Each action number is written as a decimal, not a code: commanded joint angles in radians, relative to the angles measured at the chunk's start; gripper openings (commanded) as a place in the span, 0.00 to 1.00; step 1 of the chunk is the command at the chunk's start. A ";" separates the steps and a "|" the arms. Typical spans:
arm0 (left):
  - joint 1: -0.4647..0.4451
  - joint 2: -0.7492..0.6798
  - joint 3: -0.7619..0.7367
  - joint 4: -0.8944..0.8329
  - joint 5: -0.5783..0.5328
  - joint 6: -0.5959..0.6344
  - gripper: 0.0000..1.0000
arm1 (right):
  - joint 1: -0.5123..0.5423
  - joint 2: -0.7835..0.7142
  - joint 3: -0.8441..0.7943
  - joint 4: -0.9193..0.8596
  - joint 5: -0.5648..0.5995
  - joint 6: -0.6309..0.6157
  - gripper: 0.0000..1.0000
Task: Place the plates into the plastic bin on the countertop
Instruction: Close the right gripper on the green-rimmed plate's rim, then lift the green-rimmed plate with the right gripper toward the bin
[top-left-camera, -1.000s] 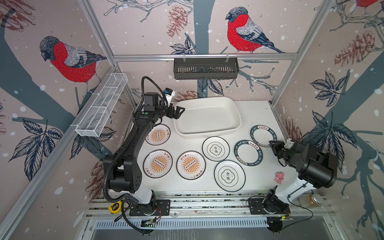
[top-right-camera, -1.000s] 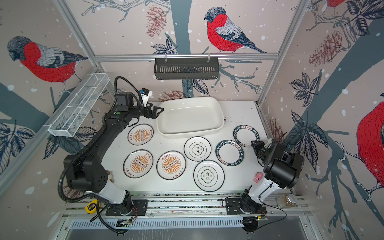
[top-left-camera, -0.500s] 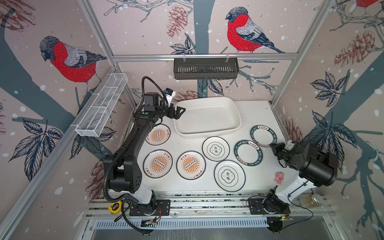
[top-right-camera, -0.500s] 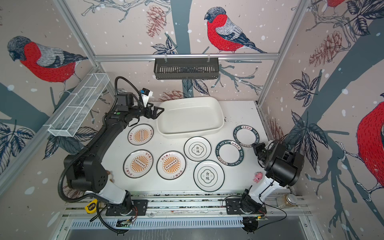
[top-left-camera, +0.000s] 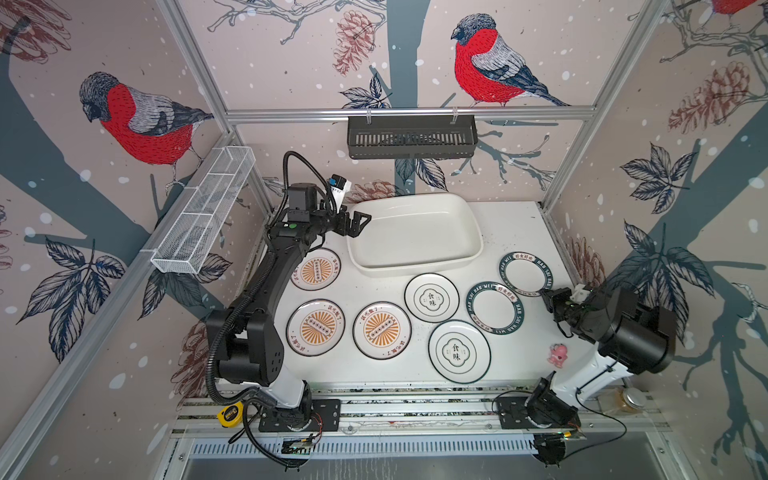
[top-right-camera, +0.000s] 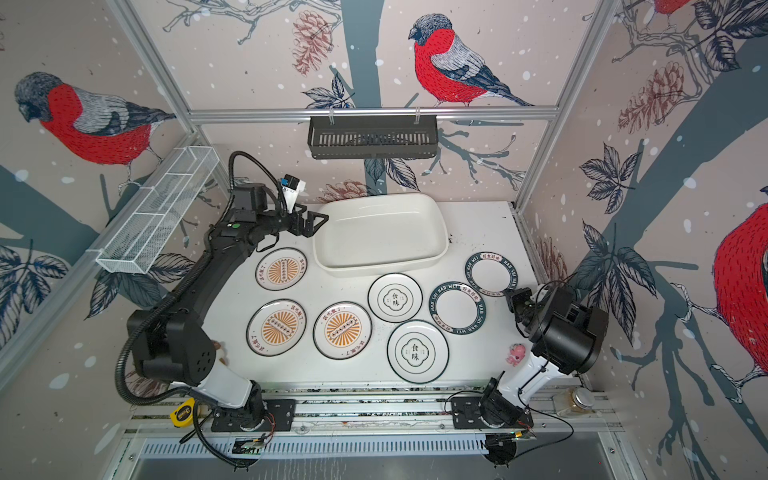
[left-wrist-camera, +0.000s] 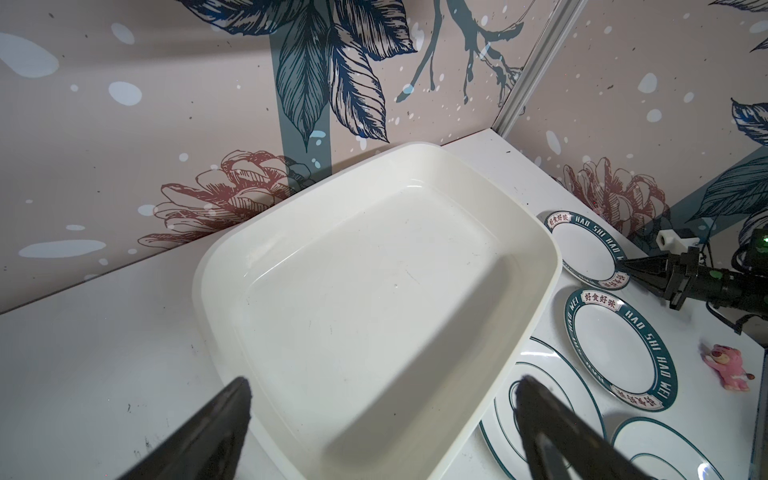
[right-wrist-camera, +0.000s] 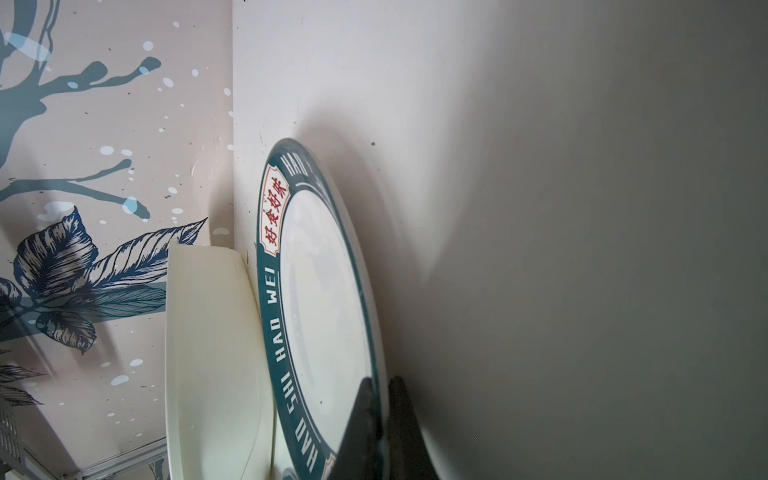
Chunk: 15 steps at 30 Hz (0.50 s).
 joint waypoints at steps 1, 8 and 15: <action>-0.002 0.000 0.022 -0.012 0.002 -0.005 0.98 | -0.009 -0.017 -0.008 0.041 0.025 0.057 0.02; -0.002 0.007 0.058 -0.033 -0.004 -0.022 0.98 | -0.006 -0.060 0.005 0.061 0.013 0.096 0.01; -0.002 0.017 0.102 -0.068 -0.020 -0.054 0.97 | -0.005 -0.111 0.018 0.048 0.004 0.106 0.01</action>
